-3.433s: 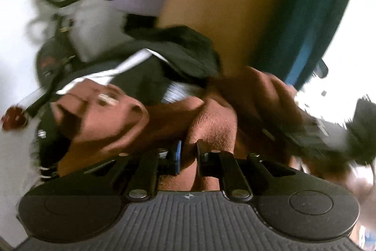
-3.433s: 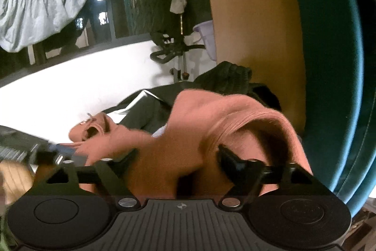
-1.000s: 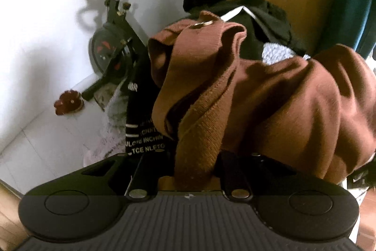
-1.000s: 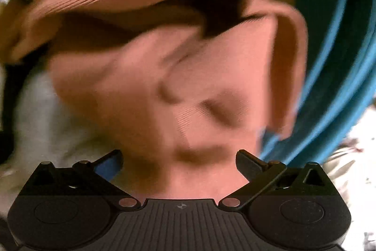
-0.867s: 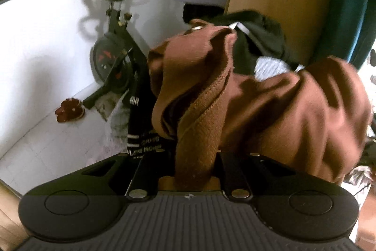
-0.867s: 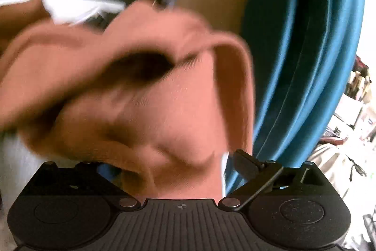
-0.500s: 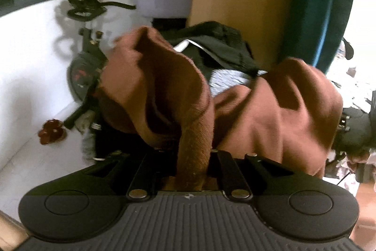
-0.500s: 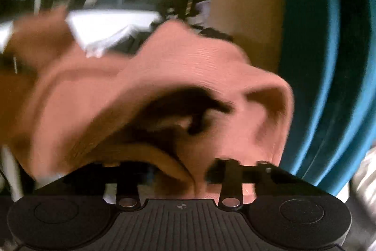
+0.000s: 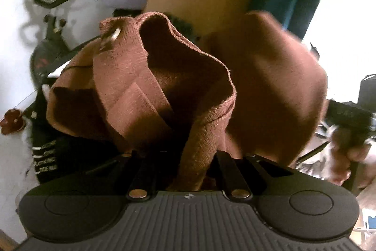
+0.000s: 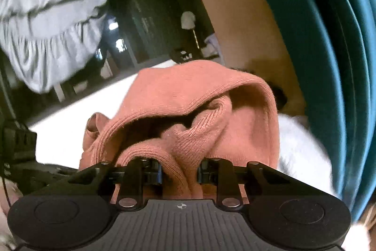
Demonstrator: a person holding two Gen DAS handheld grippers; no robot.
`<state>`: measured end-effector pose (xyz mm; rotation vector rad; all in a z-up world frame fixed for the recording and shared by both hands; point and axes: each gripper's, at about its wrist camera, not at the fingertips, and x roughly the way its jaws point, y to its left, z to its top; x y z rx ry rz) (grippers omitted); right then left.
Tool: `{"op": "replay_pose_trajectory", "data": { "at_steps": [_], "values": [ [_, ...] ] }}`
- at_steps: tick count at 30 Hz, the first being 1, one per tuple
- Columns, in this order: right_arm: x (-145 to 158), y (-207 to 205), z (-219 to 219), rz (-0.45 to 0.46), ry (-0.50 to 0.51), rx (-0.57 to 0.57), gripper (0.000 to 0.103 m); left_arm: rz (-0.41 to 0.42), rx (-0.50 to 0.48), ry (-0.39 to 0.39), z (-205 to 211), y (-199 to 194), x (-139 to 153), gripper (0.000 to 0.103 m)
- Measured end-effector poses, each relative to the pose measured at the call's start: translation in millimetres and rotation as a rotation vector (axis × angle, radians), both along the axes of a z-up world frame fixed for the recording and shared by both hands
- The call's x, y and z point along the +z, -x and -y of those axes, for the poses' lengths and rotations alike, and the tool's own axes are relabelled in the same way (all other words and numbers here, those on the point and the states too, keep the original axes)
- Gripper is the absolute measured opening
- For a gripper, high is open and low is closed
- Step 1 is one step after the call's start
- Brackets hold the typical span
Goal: Fold clothes
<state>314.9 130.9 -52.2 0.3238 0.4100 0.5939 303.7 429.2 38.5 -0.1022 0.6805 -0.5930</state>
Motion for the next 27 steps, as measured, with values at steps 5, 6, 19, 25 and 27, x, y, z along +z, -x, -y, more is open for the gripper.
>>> {"op": "replay_pose_trajectory", "data": {
  "at_steps": [5, 6, 19, 25, 27],
  "values": [
    [8, 32, 16, -0.037, -0.065, -0.006, 0.023, 0.021, -0.029, 0.054, -1, 24, 22, 0.007],
    [24, 26, -1, -0.033, -0.056, -0.004, 0.023, 0.038, -0.047, 0.064, -1, 30, 28, 0.007],
    [78, 153, 27, -0.035, 0.045, -0.085, 0.023, 0.019, -0.217, 0.137, 38, 89, 46, 0.008],
    [73, 235, 77, -0.012, 0.042, -0.122, 0.023, 0.045, -0.253, 0.076, 95, 155, 54, 0.008],
    [68, 272, 105, 0.001, 0.033, -0.138, 0.023, 0.059, -0.273, 0.048, 123, 182, 56, 0.008]
  ]
}}
